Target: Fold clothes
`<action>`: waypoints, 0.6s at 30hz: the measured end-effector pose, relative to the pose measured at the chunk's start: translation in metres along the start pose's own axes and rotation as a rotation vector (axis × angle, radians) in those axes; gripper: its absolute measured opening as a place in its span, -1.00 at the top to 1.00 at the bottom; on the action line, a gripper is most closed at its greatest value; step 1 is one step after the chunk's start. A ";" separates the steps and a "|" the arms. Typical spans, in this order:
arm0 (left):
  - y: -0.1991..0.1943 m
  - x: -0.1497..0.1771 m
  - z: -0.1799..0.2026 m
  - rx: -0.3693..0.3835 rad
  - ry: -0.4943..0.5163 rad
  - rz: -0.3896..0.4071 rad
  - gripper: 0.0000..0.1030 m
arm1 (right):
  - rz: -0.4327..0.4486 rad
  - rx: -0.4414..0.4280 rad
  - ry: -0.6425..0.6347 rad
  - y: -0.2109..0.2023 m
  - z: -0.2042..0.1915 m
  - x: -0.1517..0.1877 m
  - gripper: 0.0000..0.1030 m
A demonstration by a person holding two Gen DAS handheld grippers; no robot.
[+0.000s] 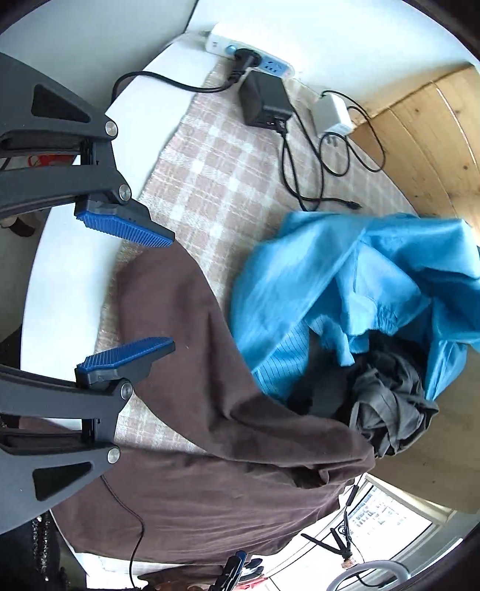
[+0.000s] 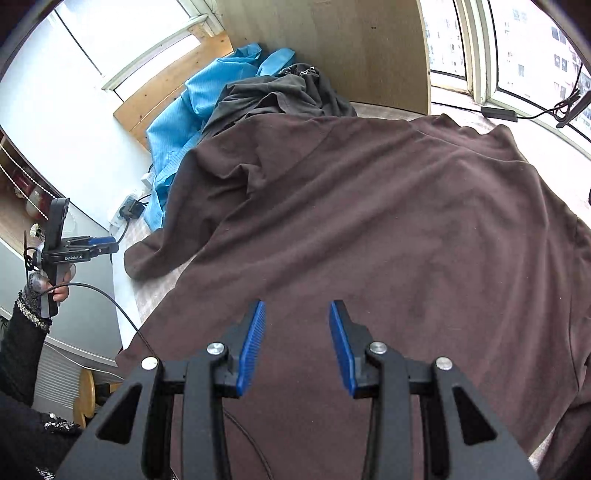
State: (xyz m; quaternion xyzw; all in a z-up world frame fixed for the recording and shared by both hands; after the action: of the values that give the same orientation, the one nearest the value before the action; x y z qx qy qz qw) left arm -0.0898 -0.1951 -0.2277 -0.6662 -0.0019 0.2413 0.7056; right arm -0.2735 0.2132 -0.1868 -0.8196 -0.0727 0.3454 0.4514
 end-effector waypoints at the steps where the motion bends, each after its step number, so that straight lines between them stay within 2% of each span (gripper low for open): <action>1: 0.006 0.002 -0.006 0.009 -0.008 -0.010 0.05 | -0.004 0.005 -0.002 0.005 -0.005 -0.004 0.30; 4: 0.023 0.003 -0.020 0.039 -0.014 -0.033 0.05 | -0.006 0.017 0.003 0.020 -0.021 -0.018 0.30; 7: 0.040 -0.002 -0.021 0.136 -0.030 -0.046 0.10 | -0.006 0.027 -0.019 0.036 -0.044 -0.034 0.30; 9: 0.049 -0.004 -0.013 0.193 -0.006 -0.068 0.49 | -0.008 0.055 -0.050 0.047 -0.058 -0.045 0.30; 10: 0.050 -0.005 -0.008 0.210 0.012 -0.069 0.81 | -0.010 0.085 -0.067 0.052 -0.062 -0.049 0.30; 11: 0.048 -0.007 -0.004 0.219 0.028 -0.060 0.82 | -0.013 0.110 -0.081 0.058 -0.066 -0.054 0.30; 15: -0.006 -0.034 -0.004 0.244 0.074 0.062 0.85 | -0.036 0.160 -0.084 0.082 -0.070 -0.071 0.30; 18: -0.052 -0.072 -0.026 0.220 0.081 0.156 0.85 | -0.032 0.183 -0.090 0.096 -0.072 -0.085 0.30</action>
State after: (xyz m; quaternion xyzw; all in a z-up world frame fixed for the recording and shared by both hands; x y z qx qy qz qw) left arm -0.1269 -0.2442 -0.1590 -0.5923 0.1048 0.2671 0.7529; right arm -0.3100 0.0712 -0.1946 -0.7573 -0.0740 0.3798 0.5261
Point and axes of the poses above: each gripper's, at about its wrist camera, not at the fingertips, and y roughly the way its jaws point, z to its right, x to its underside, the point moved 6 cm from there along y, roughly the way its jaws point, and after that the axes turned 1 degree about -y, right-handed, at the moved point
